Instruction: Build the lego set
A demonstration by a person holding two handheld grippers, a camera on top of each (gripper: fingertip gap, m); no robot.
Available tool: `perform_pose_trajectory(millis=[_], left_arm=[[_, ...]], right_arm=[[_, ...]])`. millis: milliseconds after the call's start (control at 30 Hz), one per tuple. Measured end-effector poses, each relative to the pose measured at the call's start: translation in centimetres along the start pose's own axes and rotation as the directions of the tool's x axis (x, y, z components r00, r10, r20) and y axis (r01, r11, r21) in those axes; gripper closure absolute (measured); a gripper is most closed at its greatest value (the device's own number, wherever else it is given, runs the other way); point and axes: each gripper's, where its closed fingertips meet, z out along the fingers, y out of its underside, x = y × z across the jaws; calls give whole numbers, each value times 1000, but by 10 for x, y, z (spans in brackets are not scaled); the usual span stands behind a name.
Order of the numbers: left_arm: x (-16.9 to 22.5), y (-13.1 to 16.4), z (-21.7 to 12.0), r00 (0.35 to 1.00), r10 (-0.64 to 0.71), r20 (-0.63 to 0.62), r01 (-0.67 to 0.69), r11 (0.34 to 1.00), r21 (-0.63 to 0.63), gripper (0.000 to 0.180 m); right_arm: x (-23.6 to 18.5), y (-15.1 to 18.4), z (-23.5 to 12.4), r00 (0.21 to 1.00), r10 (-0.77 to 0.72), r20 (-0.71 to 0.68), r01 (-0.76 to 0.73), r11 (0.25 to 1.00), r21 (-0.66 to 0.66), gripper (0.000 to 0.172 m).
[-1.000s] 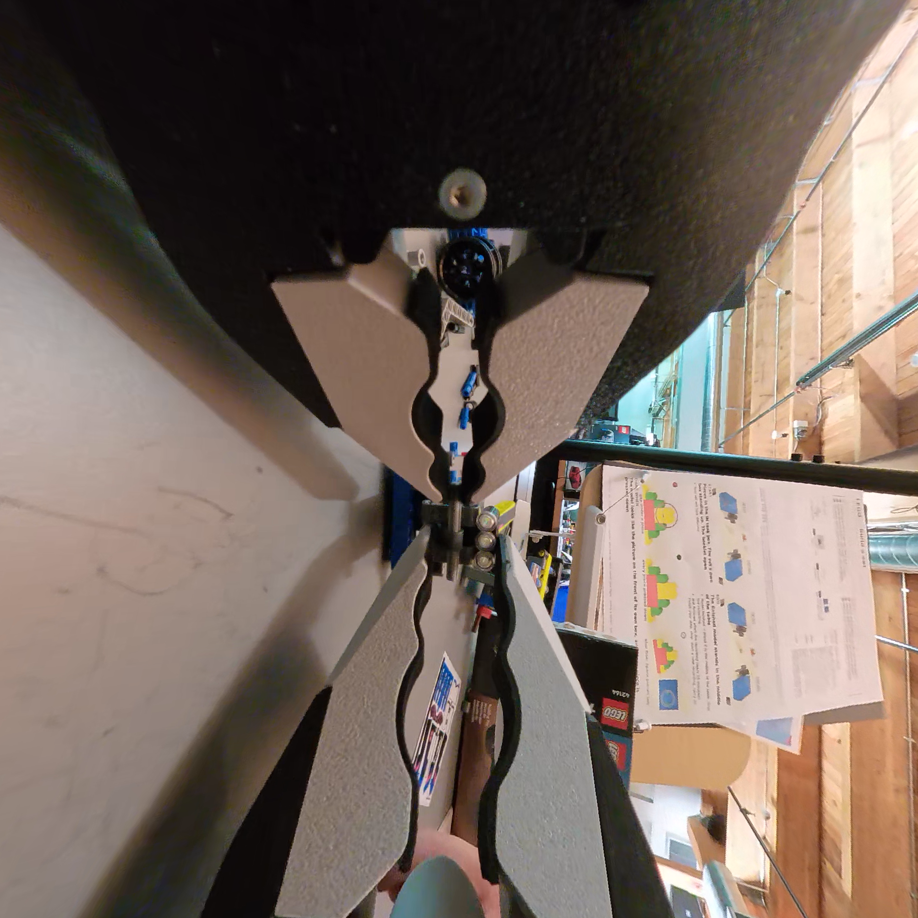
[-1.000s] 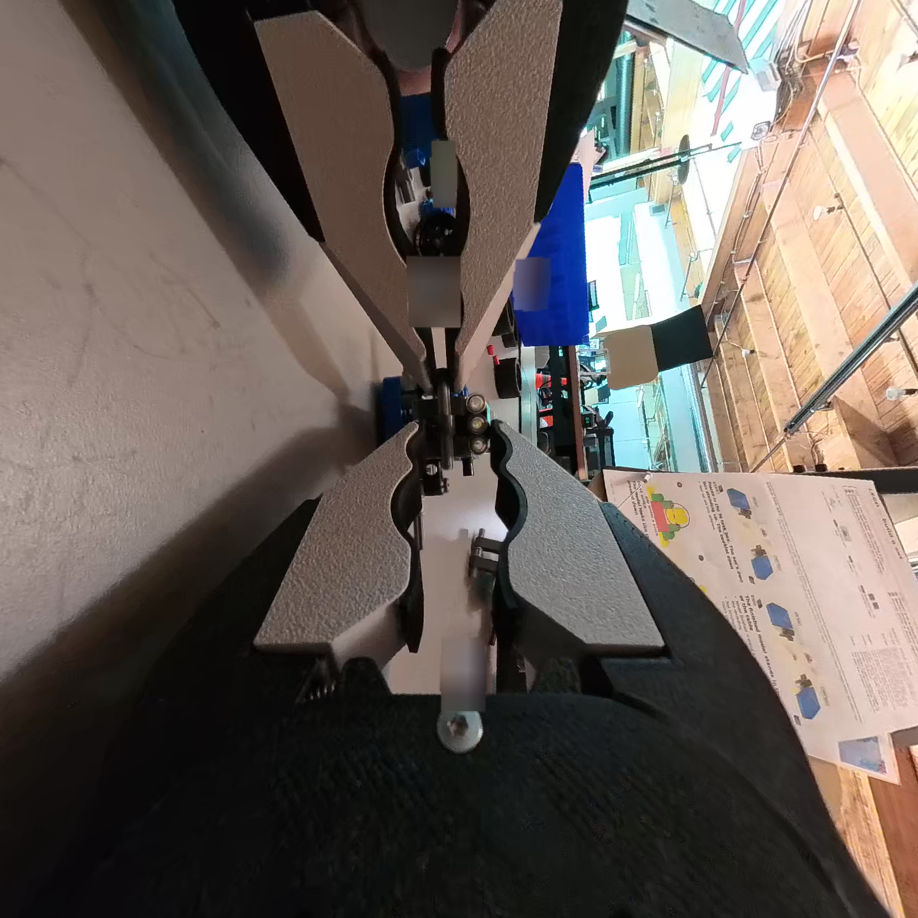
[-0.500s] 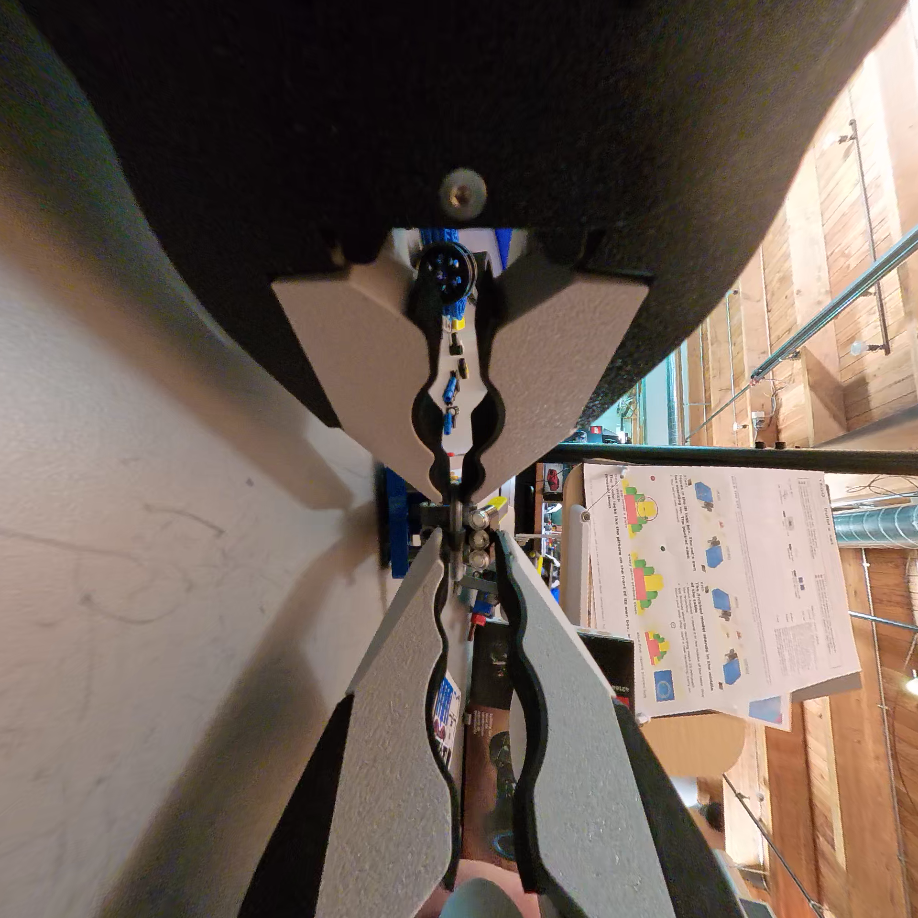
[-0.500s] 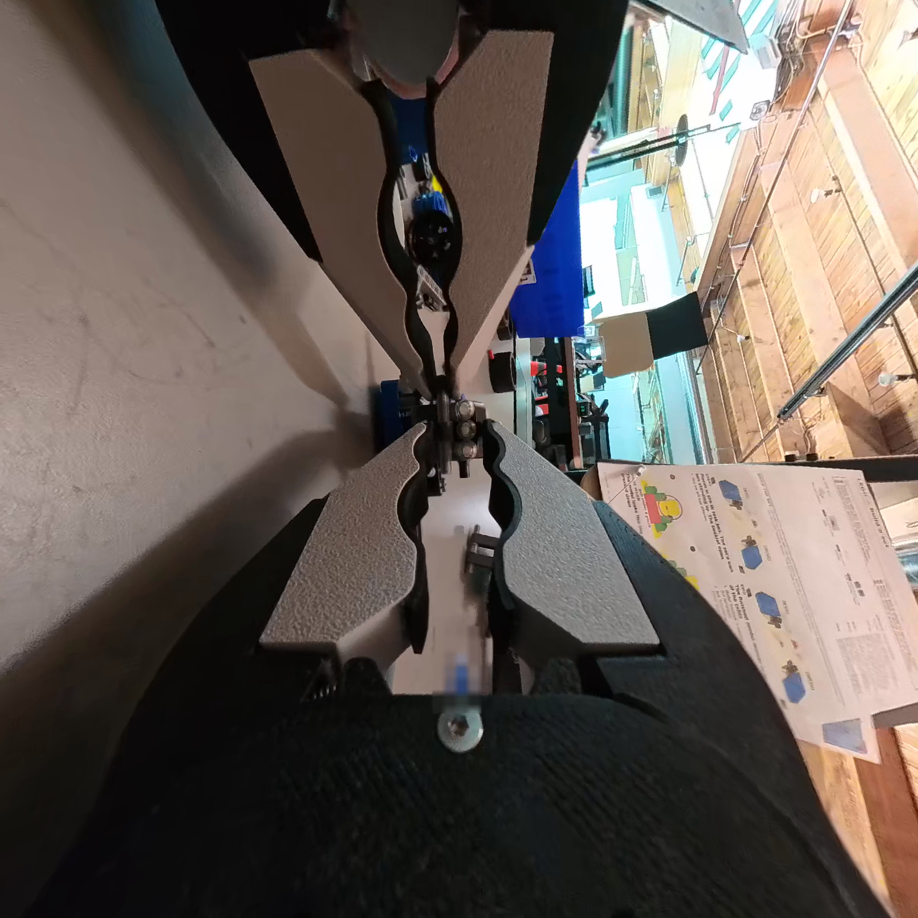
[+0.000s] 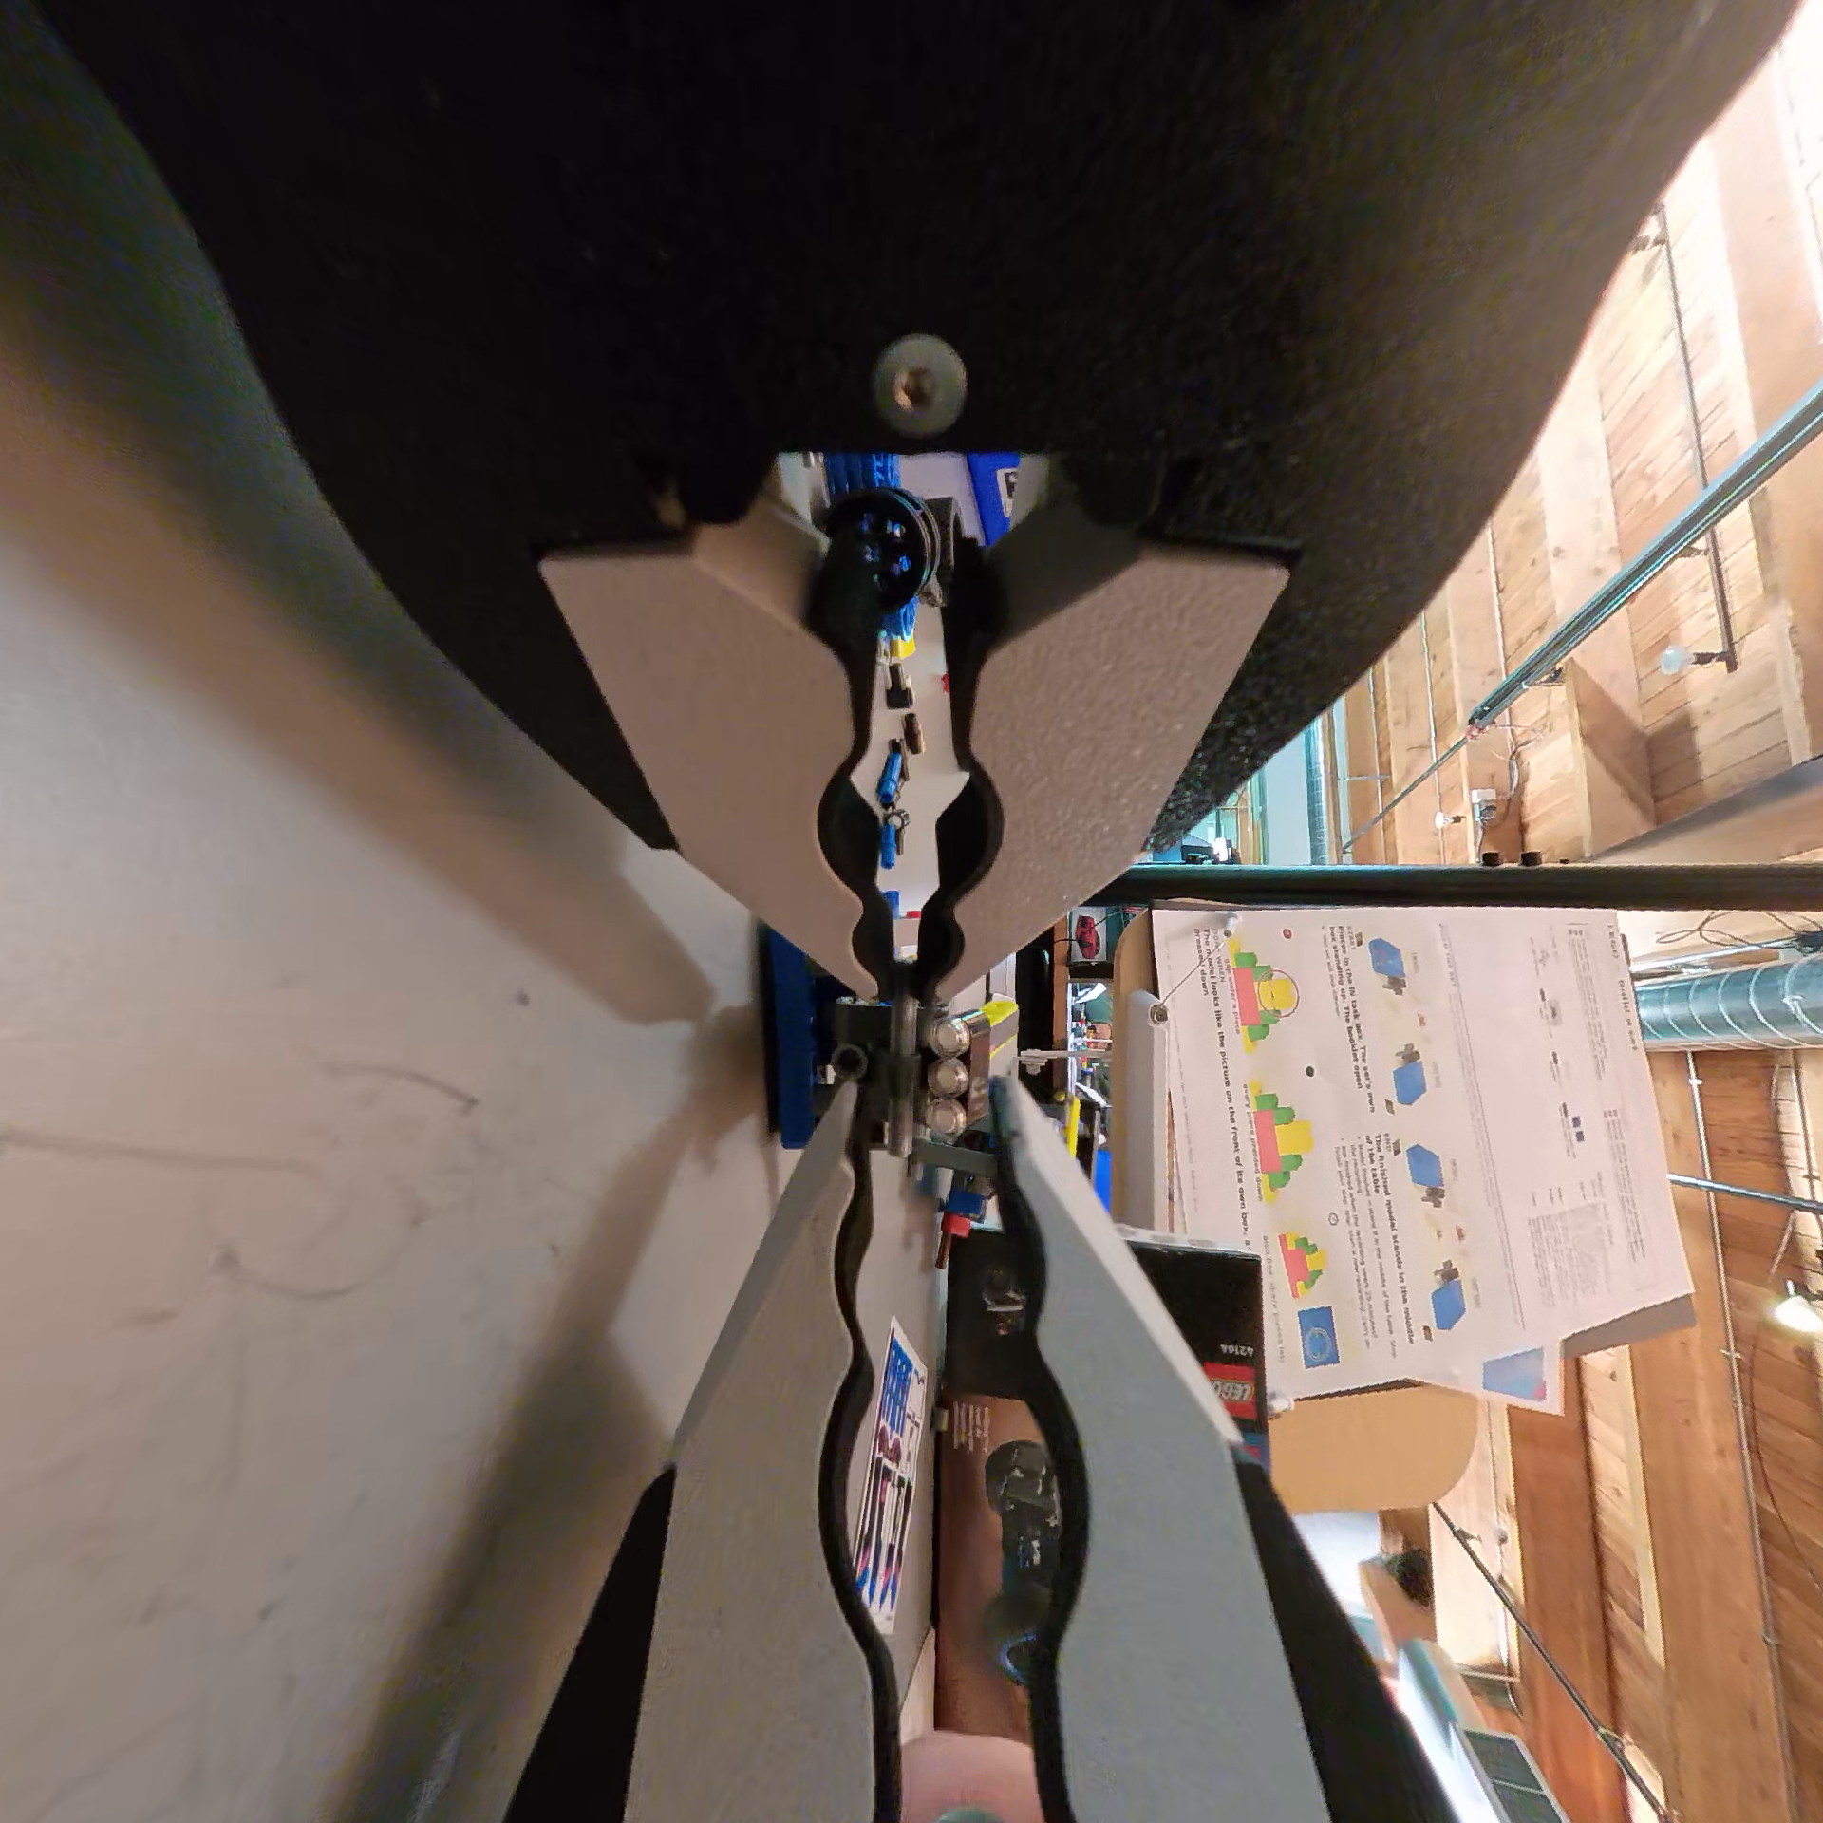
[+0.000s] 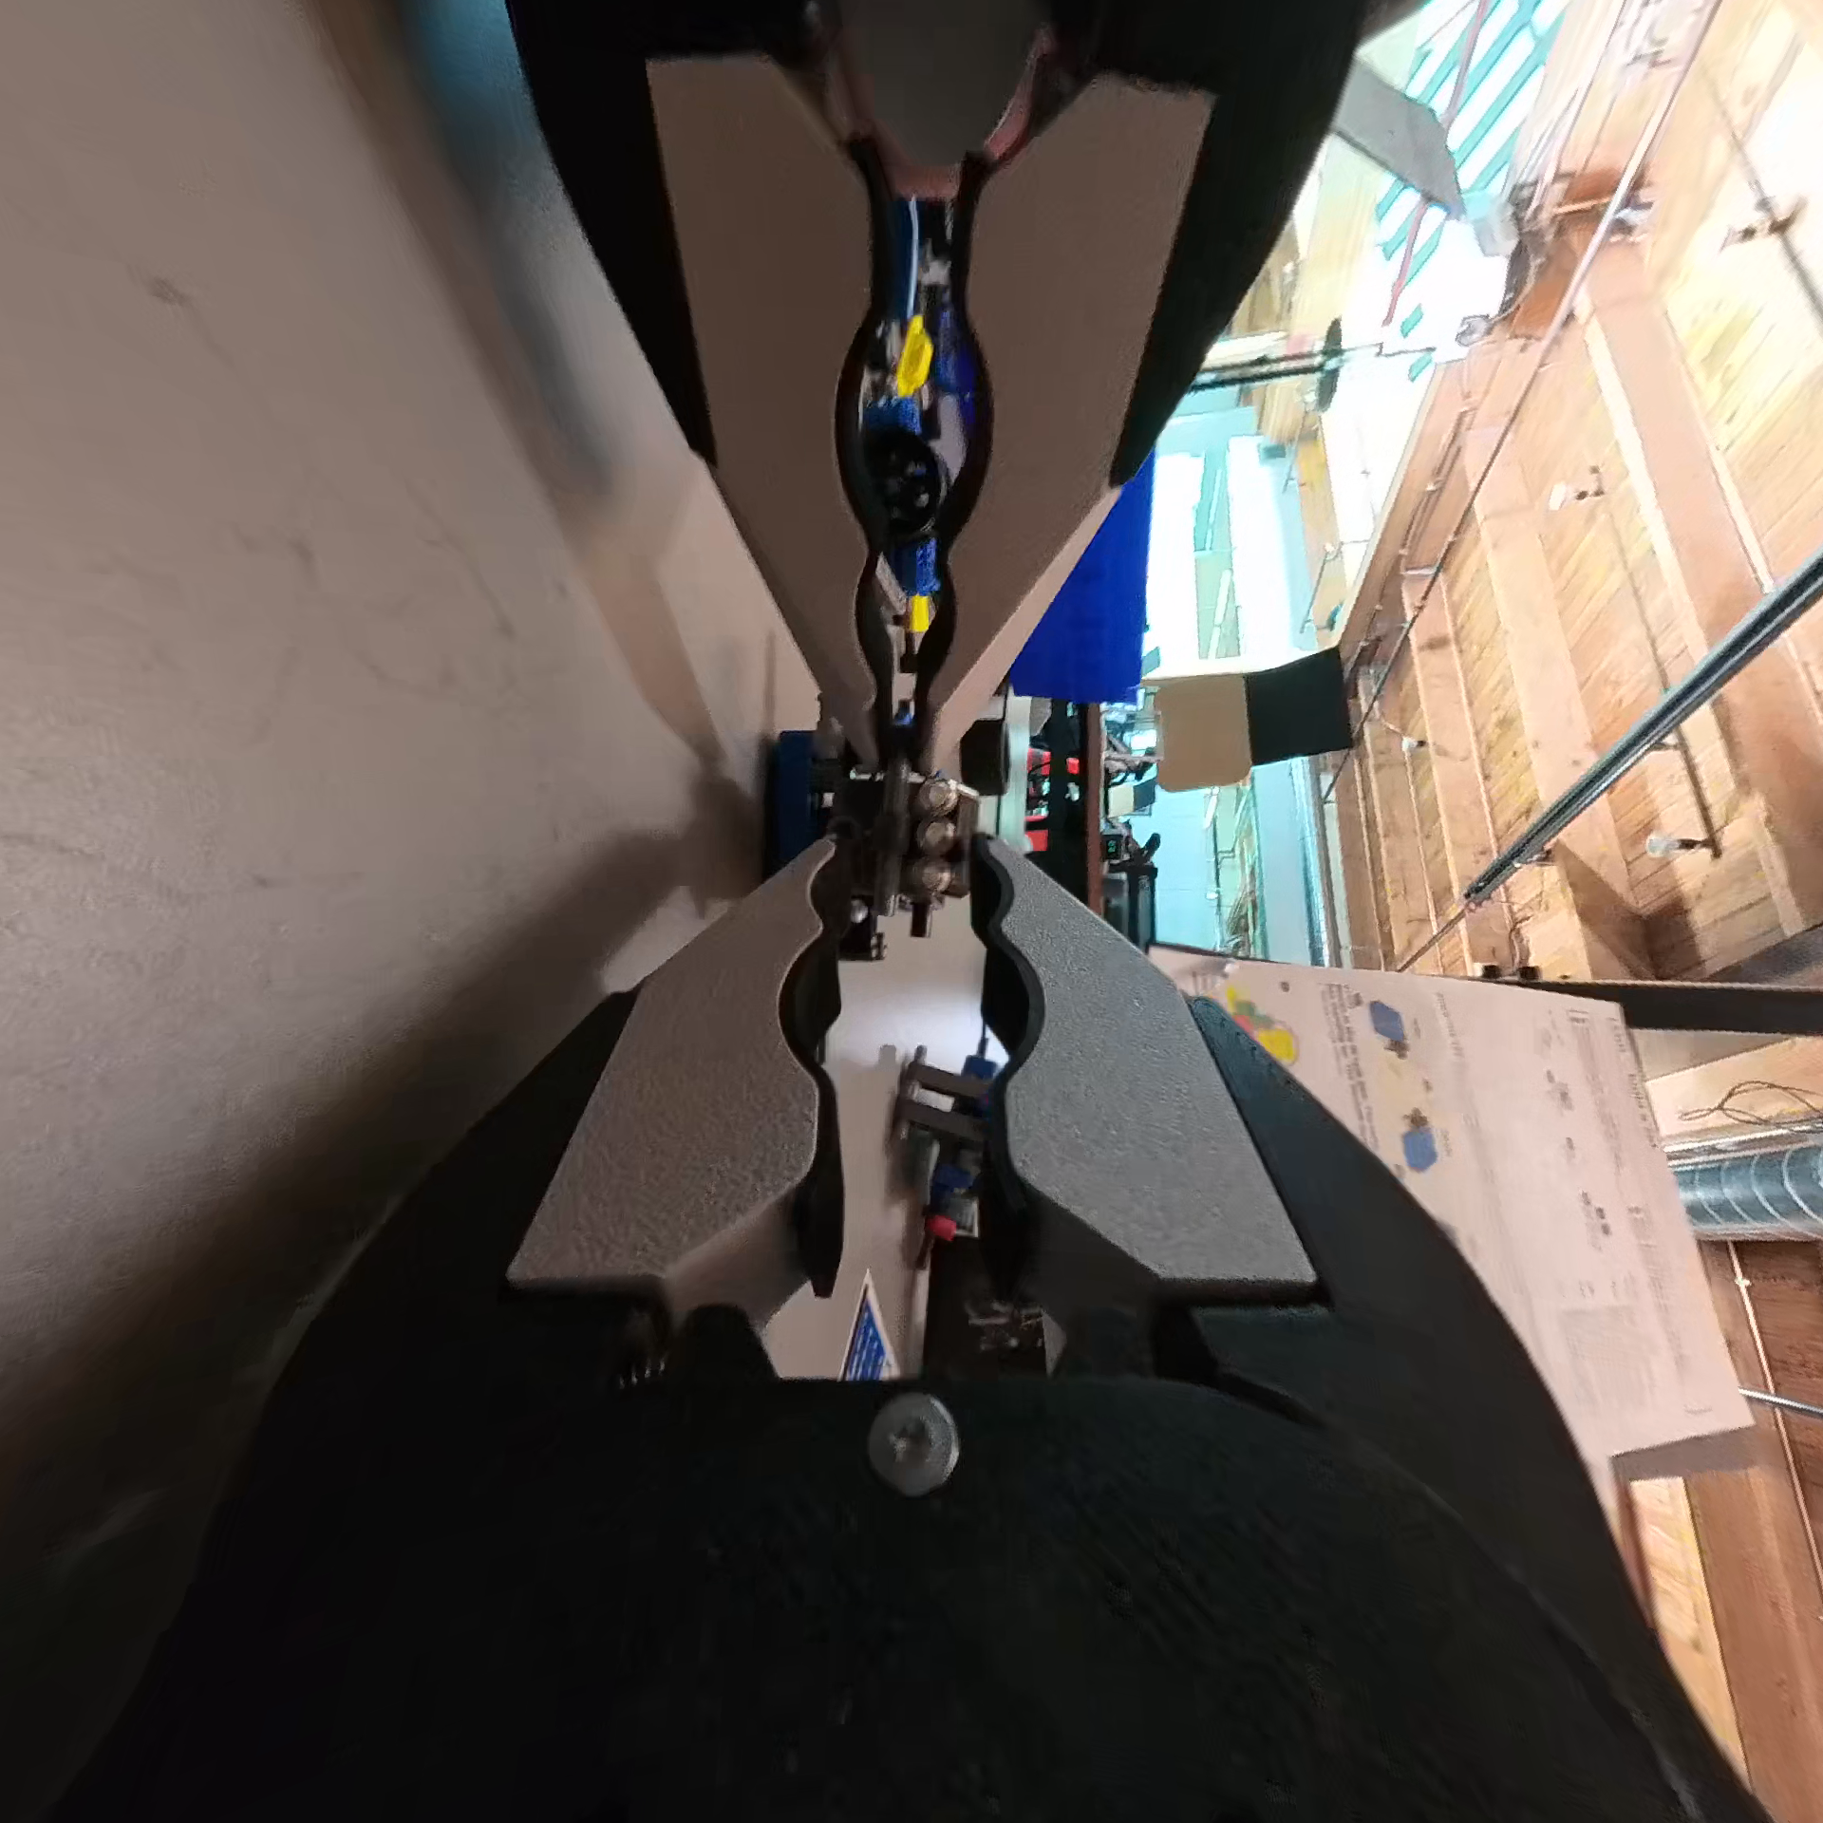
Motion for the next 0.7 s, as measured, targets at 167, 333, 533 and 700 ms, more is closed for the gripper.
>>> perform_pose_trajectory(millis=[167,333,533,700], left_arm=[[4,-2,1,999,39,-15,-39,999,13,180],[4,2,0,998,65,-5,-65,998,12,180],[10,-2,-5,982,187,10,-187,981,56,180],[10,-6,-9,967,250,44,-253,965,76,180]], right_arm=[[-3,5,5,998,54,43,-53,998,-17,150],[-6,0,-2,953,264,146,-274,960,54,127],[9,8,-13,714,605,353,-665,743,71,110],[-3,6,-1,618,626,475,-722,692,27,97]])
